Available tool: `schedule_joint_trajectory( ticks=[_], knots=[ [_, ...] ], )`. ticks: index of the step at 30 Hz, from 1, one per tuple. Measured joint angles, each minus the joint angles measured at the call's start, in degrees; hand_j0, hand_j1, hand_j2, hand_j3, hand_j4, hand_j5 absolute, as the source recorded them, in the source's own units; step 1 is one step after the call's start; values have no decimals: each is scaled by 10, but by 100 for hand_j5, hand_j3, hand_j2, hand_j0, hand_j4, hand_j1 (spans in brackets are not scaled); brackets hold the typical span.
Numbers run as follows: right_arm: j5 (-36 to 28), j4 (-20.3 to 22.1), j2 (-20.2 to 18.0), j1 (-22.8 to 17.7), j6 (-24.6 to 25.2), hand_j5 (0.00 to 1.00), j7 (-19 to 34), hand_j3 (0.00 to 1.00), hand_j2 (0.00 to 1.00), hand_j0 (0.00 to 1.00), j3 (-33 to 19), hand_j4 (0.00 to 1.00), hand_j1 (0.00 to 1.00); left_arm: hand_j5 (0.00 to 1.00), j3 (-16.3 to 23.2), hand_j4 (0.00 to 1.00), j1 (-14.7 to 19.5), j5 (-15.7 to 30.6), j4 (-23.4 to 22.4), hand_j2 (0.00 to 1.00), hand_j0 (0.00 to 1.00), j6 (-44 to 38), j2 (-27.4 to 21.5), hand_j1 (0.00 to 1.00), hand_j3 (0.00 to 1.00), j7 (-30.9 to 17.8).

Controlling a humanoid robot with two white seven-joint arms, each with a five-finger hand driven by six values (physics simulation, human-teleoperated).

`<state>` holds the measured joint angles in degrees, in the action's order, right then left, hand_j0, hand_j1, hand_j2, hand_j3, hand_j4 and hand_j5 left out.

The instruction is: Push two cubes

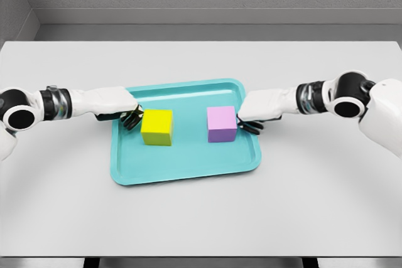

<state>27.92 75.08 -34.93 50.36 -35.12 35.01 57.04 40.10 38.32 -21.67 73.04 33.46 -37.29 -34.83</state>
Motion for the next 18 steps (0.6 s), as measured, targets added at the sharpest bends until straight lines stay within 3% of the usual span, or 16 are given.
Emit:
schedule_joint_trajectory(
  ticks=[4,11,18],
  knots=[
    [1,0,7,3,0,3,0,3,3,3,5,3,3,12,2,12,1,-2,3,12,12,5,-4,12,12,0],
    [1,0,20,8,0,3,0,3,3,3,7,3,3,12,13,12,-4,40,6,12,12,12,-35,12,12,-5],
    [2,0,40,12,0,3,0,3,3,3,18,3,3,12,32,12,-5,-7,2,12,12,11,-21,12,12,5]
  ],
)
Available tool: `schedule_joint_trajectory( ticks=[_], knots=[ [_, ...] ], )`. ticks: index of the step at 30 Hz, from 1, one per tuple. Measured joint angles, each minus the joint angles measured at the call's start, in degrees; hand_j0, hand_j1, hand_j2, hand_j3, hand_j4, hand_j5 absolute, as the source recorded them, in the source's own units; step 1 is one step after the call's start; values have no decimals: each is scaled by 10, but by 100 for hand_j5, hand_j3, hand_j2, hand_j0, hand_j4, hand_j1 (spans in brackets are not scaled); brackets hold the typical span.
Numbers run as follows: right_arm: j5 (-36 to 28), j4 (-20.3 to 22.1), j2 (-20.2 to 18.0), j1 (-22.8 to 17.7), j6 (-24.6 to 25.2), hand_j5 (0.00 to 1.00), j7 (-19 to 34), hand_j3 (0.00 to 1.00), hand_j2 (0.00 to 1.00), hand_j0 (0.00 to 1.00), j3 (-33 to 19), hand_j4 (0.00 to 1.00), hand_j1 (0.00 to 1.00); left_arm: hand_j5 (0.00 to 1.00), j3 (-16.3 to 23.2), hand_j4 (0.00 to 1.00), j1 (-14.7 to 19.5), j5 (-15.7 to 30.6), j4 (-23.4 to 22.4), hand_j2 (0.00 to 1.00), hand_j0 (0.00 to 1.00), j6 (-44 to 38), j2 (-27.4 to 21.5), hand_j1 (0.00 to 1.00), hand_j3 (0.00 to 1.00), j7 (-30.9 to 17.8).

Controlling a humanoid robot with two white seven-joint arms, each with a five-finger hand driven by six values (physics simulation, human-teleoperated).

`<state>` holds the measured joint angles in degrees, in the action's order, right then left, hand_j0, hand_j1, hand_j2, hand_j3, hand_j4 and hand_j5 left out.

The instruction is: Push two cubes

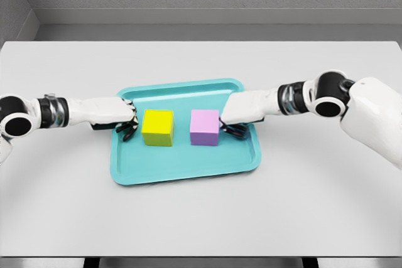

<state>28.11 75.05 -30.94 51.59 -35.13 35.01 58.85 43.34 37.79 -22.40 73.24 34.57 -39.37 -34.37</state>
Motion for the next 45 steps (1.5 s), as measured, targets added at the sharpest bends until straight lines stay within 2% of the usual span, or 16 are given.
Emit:
schedule_joint_trajectory(
  ticks=[11,17,21,24,25,26,27,29,31,34,37,45],
  knots=[
    [7,0,25,12,0,3,0,3,3,3,13,3,3,12,17,12,4,-6,1,12,12,5,17,12,12,-6],
    [8,-5,24,11,0,7,0,7,7,7,12,7,7,12,15,12,13,-4,-3,12,12,5,19,12,12,-6],
    [3,-7,-7,-6,1,14,-1,14,14,14,1,14,14,12,13,12,22,-2,-14,12,12,5,19,12,12,-7],
    [-83,1,-54,-37,2,18,15,18,18,18,-57,18,18,13,9,13,35,35,-26,13,13,5,14,13,13,-15],
    [-88,2,-75,-50,-8,23,27,23,23,23,-94,23,23,18,7,18,39,57,-28,18,18,12,2,18,18,-33],
    [-82,0,-98,-65,-6,62,19,62,62,62,-143,62,62,50,6,50,40,87,-31,50,50,21,-16,50,50,-48],
    [-91,0,-118,-71,-6,100,14,100,100,100,-192,100,100,97,14,97,41,81,-39,97,97,43,-35,97,97,-76],
    [-109,-3,-144,-81,-3,100,7,100,100,100,-262,100,100,100,-8,100,41,99,-61,100,100,25,-70,100,100,-42],
    [-119,-5,-156,-95,-1,100,4,100,100,100,-289,100,100,100,-24,100,41,109,-84,100,100,16,-87,100,100,-25],
    [-119,-1,-162,-80,0,100,1,100,100,100,-241,100,100,100,-49,100,42,115,-123,100,100,9,-96,100,100,-13],
    [-114,4,-162,-75,0,100,1,100,100,100,-200,100,100,100,-60,100,42,118,-140,100,100,7,-99,100,100,-9],
    [-111,5,-165,-72,0,100,0,100,100,100,-180,100,100,100,-64,100,41,120,-148,100,100,6,-98,100,100,-7]
  ],
)
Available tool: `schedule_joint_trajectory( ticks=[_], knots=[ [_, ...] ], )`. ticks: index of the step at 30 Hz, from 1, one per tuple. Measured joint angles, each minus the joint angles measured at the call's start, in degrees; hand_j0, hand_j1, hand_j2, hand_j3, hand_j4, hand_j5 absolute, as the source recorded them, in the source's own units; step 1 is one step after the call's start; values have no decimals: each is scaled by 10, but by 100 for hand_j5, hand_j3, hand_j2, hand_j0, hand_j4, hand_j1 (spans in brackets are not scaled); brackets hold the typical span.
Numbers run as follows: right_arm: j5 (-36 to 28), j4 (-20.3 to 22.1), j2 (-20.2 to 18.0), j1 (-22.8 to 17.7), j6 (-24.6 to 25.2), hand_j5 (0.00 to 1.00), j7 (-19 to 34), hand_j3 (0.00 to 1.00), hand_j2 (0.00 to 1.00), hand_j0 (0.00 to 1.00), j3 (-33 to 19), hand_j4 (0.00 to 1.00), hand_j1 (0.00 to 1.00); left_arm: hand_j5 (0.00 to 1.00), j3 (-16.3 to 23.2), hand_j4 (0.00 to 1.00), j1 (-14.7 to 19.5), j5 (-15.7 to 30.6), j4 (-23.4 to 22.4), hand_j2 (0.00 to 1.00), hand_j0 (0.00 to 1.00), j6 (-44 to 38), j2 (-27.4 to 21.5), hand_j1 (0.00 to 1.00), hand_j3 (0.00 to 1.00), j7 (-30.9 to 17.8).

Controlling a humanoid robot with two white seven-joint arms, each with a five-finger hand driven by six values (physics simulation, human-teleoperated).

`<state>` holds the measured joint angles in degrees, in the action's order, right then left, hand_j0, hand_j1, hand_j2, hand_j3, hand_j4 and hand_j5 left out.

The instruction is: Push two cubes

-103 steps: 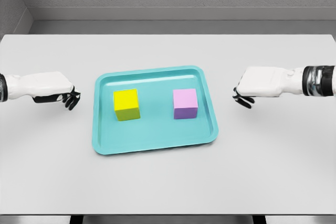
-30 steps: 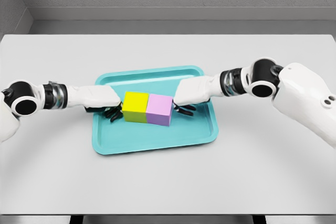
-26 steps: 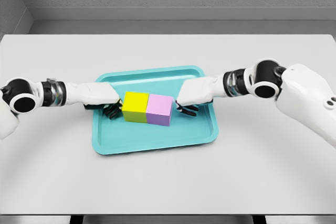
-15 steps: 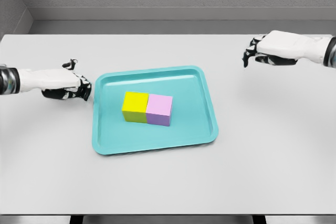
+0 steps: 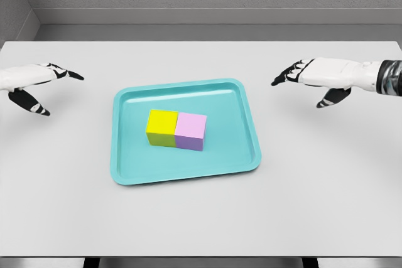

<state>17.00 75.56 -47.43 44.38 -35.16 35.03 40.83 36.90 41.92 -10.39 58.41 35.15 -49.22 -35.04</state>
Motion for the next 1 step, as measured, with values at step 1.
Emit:
schedule_joint_trajectory(
  ticks=[1],
  knots=[
    [0,0,0,0,0,100,0,100,100,100,0,100,100,100,0,100,0,0,0,100,100,0,0,100,100,0]
  ],
)
